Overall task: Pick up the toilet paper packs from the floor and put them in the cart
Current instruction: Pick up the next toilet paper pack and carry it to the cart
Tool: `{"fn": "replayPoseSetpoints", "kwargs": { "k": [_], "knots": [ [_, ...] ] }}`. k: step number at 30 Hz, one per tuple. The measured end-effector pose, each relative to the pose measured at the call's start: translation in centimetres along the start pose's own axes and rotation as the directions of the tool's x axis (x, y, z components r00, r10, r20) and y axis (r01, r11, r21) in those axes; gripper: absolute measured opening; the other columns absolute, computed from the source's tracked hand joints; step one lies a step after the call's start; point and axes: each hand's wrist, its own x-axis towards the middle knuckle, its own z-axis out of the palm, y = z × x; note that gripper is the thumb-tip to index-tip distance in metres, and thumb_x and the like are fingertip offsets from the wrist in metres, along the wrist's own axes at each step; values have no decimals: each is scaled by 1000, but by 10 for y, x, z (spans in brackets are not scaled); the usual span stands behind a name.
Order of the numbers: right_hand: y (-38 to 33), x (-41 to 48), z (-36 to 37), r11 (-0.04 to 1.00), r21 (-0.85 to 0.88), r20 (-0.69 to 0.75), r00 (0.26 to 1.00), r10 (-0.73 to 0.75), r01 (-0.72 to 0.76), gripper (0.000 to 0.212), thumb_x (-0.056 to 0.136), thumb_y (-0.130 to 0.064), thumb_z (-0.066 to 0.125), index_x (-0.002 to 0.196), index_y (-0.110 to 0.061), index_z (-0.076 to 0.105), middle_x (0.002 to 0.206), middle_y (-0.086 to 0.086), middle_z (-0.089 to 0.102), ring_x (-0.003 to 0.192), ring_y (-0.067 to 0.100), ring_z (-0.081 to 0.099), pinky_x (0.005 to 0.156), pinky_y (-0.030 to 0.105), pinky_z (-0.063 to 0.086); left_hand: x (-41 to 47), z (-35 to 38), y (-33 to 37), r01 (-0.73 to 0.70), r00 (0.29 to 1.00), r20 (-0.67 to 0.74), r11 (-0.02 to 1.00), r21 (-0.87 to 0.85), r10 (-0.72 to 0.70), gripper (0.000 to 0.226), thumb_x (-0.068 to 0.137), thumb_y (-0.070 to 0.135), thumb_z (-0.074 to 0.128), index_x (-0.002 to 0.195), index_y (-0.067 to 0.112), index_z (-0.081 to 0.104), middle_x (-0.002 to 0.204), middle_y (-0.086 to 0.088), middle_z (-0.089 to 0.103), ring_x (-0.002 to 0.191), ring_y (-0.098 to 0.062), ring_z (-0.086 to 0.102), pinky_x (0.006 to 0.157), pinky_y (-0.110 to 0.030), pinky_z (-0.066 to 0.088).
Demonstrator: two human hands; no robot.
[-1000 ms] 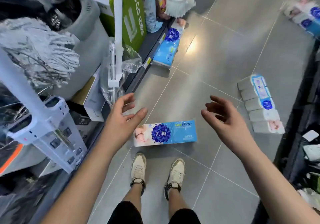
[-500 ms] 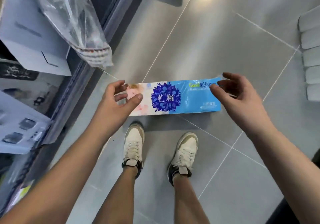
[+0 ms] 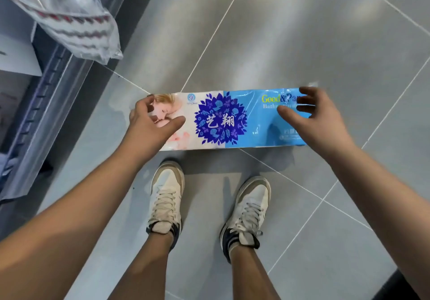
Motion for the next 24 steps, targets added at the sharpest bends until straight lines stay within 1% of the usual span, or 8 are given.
{"fn": "replayPoseSetpoints", "kwargs": {
  "k": [3, 7, 9, 13, 16, 18, 21, 24],
  "knots": [
    [10, 16, 9, 1000, -9, -13, 1000, 23, -23, 69, 84, -42, 78, 142, -21, 48, 136, 1, 57, 120, 13, 58, 99, 32, 48, 18, 5, -8, 23, 999, -40, 999, 33, -21, 87, 76, 45, 81, 145, 28, 30, 151, -2, 33, 127, -20, 50, 100, -36, 48],
    [24, 32, 19, 997, -52, -72, 996, 49, -53, 75, 81, -47, 80, 143, -20, 47, 140, 4, 51, 123, 16, 56, 107, 42, 47, 38, 13, -21, 109, 991, -82, 991, 82, -102, 92, 76, 45, 82, 148, 28, 28, 153, -4, 29, 133, -27, 45, 105, -39, 42],
    [30, 37, 24, 995, -65, -103, 993, 63, -69, 77, 81, -46, 80, 144, -20, 46, 141, 6, 46, 126, 20, 54, 111, 41, 43, 45, 16, -27, 151, 986, -88, 980, 128, -141, 99, 76, 46, 81, 153, 26, 21, 157, -7, 24, 137, -31, 42, 107, -44, 40],
    [38, 46, 31, 988, -111, -140, 986, 94, -110, 77, 82, -41, 79, 147, -19, 44, 145, 8, 41, 130, 22, 49, 104, 23, 32, 61, 25, -33, 214, 977, -43, 958, 193, -210, 104, 79, 44, 79, 156, 21, 14, 157, -10, 28, 135, -37, 44, 102, -50, 45],
    [46, 55, 33, 982, -141, -193, 976, 97, -126, 80, 80, -44, 79, 147, -20, 43, 146, 8, 40, 134, 25, 46, 112, 34, 35, 71, 27, -33, 213, 977, -11, 962, 172, -215, 103, 71, 52, 82, 151, 24, 24, 148, -9, 42, 124, -35, 54, 96, -52, 52],
    [51, 61, 32, 980, -147, -210, 972, 103, -135, 82, 78, -46, 80, 146, -21, 42, 145, 8, 41, 134, 27, 46, 112, 38, 37, 74, 29, -30, 227, 973, 1, 962, 152, -230, 112, 55, 66, 81, 146, 25, 30, 141, -8, 48, 116, -33, 59, 92, -54, 55],
    [59, 71, 30, 976, -134, -197, 969, 146, -174, 85, 73, -49, 84, 142, -22, 44, 142, 6, 45, 129, 26, 50, 106, 38, 40, 80, 35, -29, 248, 969, -10, 961, 126, -248, 120, 40, 76, 77, 140, 24, 36, 135, -9, 52, 109, -32, 63, 87, -55, 57],
    [66, 83, 27, 973, -33, -142, 965, 221, -228, 80, 62, -53, 90, 124, -24, 49, 124, -1, 61, 109, 21, 62, 83, 34, 49, 79, 42, -23, 244, 968, -83, 963, 116, -235, 103, 56, 62, 85, 137, 17, 42, 135, -12, 48, 113, -33, 61, 93, -51, 54]
  ]
}}
